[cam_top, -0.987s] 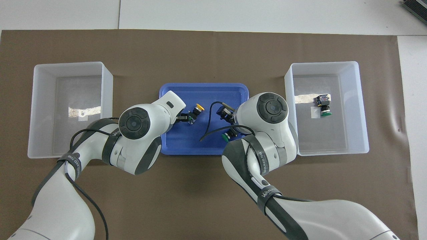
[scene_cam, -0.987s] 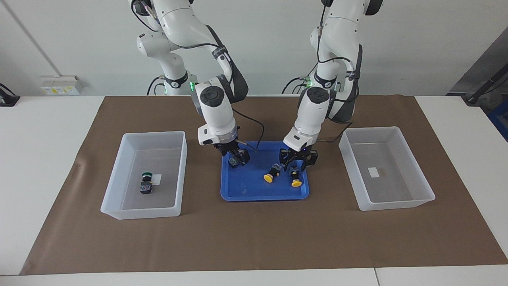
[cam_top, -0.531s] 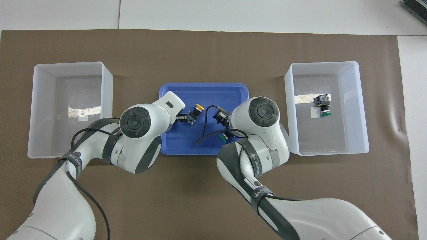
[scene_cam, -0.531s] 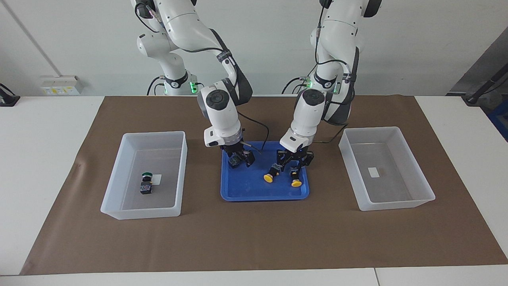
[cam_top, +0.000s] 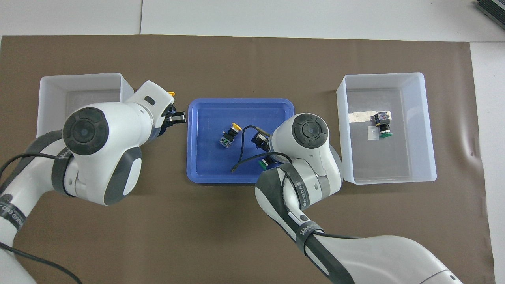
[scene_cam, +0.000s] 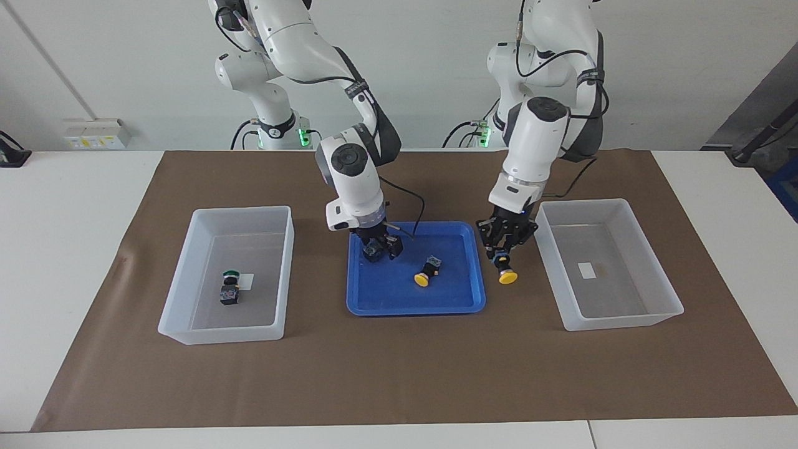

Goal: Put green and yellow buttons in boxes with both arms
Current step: 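Carry the yellow button to the left box while the right gripper lifts green, then release the yellow button in the left box while the right gripper places green, then reach the left gripper to the last yellow button while the right gripper withdraws, then grasp the last yellow button with the left gripper and lift it, then carry the yellow button into the left box with the left gripper, then lower and release the yellow button inside the left box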

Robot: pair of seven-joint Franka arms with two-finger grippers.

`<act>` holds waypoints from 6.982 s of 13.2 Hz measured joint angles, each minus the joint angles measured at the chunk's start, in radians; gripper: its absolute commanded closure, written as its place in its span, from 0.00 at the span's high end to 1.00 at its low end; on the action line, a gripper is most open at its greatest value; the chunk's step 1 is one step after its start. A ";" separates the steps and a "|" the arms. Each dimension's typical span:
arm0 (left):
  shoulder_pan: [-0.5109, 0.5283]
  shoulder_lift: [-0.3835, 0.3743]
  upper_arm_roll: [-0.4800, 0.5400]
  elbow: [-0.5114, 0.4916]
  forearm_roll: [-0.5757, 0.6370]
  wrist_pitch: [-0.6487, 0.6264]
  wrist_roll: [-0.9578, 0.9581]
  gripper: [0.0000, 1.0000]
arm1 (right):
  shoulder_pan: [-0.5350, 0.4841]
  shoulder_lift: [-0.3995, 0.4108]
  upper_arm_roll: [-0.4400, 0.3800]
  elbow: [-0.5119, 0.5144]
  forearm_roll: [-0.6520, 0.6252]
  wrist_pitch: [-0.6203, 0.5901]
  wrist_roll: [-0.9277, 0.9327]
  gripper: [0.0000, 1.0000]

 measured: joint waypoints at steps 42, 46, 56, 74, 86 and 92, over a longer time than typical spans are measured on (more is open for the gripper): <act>0.074 0.116 -0.035 0.231 -0.009 -0.118 0.188 1.00 | -0.484 -0.234 -0.021 -0.217 -0.075 0.011 -1.316 1.00; -0.004 0.145 -0.036 0.220 -0.010 -0.062 0.066 1.00 | -0.482 -0.256 -0.017 -0.139 -0.155 0.002 -1.066 1.00; -0.220 0.284 -0.038 0.066 -0.009 0.230 0.166 1.00 | -0.559 -0.391 -0.025 0.237 -0.195 -0.571 -0.960 1.00; 0.104 -0.022 0.001 0.030 -0.010 -0.048 0.271 0.00 | -0.559 -0.416 -0.005 0.232 -0.195 -0.662 -0.928 1.00; 0.392 -0.019 0.001 -0.085 -0.010 -0.031 0.274 0.00 | -0.560 -0.417 -0.005 0.230 -0.195 -0.662 -0.928 1.00; 0.400 0.009 -0.013 -0.188 -0.010 0.075 0.223 0.03 | -0.559 -0.417 -0.004 0.242 -0.195 -0.681 -0.928 1.00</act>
